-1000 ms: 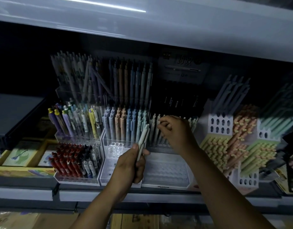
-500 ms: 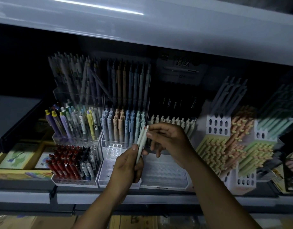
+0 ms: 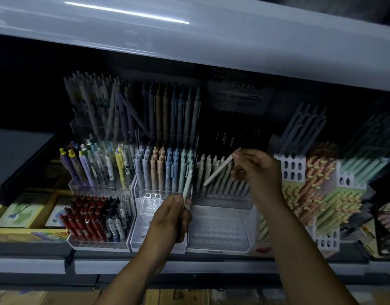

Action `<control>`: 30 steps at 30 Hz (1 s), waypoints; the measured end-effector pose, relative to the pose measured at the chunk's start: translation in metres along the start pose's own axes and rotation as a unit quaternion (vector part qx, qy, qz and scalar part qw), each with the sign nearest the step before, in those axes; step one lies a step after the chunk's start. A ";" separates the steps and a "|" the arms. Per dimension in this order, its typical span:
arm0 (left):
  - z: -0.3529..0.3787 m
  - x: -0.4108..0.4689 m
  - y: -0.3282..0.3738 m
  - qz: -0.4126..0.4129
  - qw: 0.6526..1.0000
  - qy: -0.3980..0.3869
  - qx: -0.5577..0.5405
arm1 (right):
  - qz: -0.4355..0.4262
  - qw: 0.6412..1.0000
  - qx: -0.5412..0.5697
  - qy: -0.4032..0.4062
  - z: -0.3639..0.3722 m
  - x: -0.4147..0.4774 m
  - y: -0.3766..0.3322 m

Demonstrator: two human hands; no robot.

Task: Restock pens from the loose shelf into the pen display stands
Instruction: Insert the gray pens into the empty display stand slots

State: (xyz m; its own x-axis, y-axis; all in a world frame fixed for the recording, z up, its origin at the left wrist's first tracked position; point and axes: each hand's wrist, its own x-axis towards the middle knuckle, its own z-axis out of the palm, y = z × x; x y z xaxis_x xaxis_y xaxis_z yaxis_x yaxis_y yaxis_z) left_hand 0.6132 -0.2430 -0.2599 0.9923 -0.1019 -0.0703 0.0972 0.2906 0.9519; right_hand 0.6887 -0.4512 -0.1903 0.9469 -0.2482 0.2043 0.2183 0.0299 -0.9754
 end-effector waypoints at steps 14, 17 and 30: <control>0.001 0.004 -0.003 -0.045 0.999 0.003 -0.018 | -0.083 0.968 -0.232 -0.040 0.008 -0.001 0.043; 0.004 0.003 0.000 -0.060 0.996 0.002 -0.072 | -0.092 0.961 -0.256 -0.040 0.012 -0.003 0.053; 0.006 -0.001 0.001 -0.034 0.996 -0.013 -0.084 | -0.120 0.941 -0.312 -0.056 0.012 -0.003 0.057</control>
State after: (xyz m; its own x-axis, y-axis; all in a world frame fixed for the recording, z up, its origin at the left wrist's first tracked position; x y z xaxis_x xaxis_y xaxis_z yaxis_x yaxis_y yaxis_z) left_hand 0.6117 -0.2485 -0.2572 0.9808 -0.1508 -0.1236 0.1783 0.4366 0.8818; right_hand 0.7012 -0.4368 -0.2455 0.9144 -0.0710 0.3986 0.2814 -0.5963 -0.7518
